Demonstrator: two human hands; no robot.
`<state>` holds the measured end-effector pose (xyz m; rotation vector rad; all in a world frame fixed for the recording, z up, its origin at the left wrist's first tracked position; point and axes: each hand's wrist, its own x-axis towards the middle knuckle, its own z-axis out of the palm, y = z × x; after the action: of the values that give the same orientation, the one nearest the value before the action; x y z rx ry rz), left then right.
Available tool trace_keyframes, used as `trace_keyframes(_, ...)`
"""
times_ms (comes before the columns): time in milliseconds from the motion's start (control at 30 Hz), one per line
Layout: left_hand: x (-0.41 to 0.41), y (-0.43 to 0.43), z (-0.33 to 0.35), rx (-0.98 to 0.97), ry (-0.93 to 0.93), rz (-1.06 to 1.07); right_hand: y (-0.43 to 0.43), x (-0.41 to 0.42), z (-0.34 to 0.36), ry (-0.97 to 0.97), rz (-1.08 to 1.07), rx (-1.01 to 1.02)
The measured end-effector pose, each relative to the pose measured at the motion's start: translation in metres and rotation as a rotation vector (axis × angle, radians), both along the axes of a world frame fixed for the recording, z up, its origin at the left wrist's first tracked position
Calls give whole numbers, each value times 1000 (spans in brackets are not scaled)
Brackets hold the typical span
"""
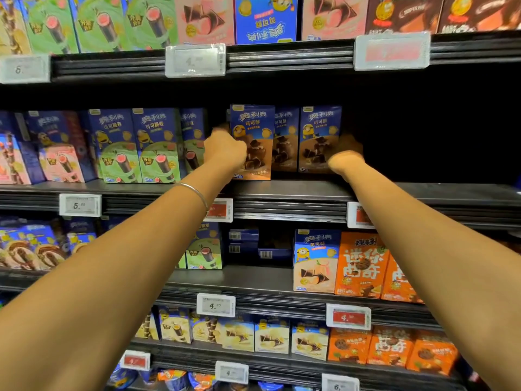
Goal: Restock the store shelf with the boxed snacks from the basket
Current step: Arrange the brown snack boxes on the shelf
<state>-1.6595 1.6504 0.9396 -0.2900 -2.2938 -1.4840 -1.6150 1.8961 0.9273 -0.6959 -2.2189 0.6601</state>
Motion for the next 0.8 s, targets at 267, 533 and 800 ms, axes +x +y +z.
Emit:
trace_keyframes(267, 4, 12, 3, 15, -78, -37, 5, -5, 0, -28, -6, -26)
trace_keyframes(533, -3, 31, 4, -309, -146, 66, 7, -8, -1, -17, -24, -45)
trace_keyframes(800, -16, 27, 1, -294, -131, 140, 7, -12, -1, -37, -43, -22)
